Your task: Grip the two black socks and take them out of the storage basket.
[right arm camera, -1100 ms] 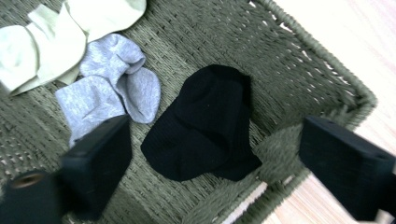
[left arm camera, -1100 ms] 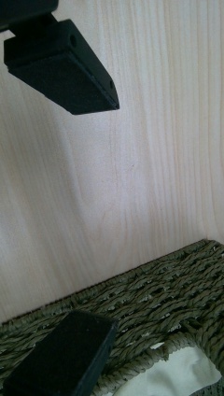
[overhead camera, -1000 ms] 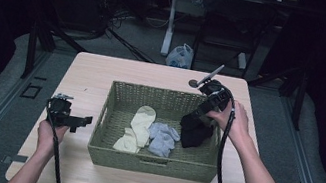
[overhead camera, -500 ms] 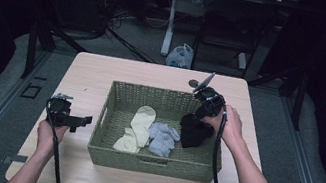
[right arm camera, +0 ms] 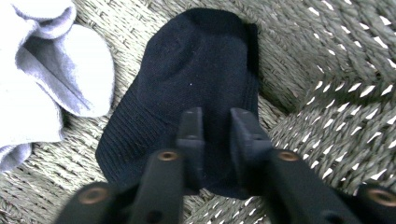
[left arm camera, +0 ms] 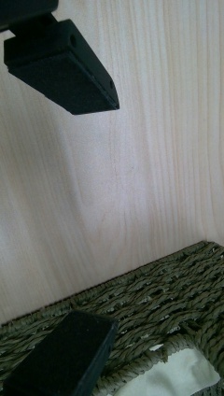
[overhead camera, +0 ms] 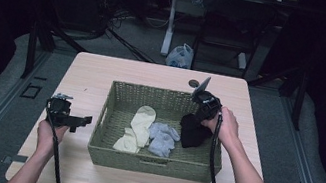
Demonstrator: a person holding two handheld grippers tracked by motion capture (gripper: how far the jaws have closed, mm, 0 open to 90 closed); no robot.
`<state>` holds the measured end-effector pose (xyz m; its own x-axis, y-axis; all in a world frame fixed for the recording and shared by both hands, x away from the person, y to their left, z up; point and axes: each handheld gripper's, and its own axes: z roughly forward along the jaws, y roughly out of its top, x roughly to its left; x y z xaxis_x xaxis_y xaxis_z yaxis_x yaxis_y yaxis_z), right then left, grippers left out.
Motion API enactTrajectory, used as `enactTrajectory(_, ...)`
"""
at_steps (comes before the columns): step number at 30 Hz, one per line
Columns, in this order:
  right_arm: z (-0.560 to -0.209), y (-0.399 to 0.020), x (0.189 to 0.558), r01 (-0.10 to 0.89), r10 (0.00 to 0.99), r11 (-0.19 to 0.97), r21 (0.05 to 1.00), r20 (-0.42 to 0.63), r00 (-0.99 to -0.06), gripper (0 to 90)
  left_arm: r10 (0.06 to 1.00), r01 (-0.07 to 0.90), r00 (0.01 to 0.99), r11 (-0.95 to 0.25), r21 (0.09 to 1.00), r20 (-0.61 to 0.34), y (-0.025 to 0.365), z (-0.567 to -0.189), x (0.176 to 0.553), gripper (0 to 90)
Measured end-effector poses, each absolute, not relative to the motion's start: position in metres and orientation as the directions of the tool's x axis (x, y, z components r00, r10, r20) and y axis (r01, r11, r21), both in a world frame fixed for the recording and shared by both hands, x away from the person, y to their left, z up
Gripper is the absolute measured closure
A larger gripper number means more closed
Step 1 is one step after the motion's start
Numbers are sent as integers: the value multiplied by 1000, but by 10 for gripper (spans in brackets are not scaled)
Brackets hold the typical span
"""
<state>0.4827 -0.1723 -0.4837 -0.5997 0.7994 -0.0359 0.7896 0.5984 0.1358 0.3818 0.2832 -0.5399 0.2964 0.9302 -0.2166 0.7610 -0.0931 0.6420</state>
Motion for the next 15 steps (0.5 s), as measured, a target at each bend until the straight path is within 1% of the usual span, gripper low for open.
enactTrajectory(1,-482,-172,483,786,794,606,121,-27,-607,846,930,761,296,-93,642,-217,283,-540,382,3)
enactTrajectory(3,-482,-172,482,788,796,603,127,-28,-605,862,930,759,296,-92,645,-216,283,-540,382,3)
enactTrajectory(10,-473,-174,479,792,802,589,161,-2,-597,869,930,760,296,-92,643,-217,284,-540,382,3)
enactTrajectory(13,-458,-174,477,781,791,604,157,1,-612,870,930,761,295,-91,642,-219,283,-540,382,3)
enactTrajectory(15,-454,-173,474,784,797,592,186,13,-604,871,930,761,294,-90,642,-219,283,-540,382,3)
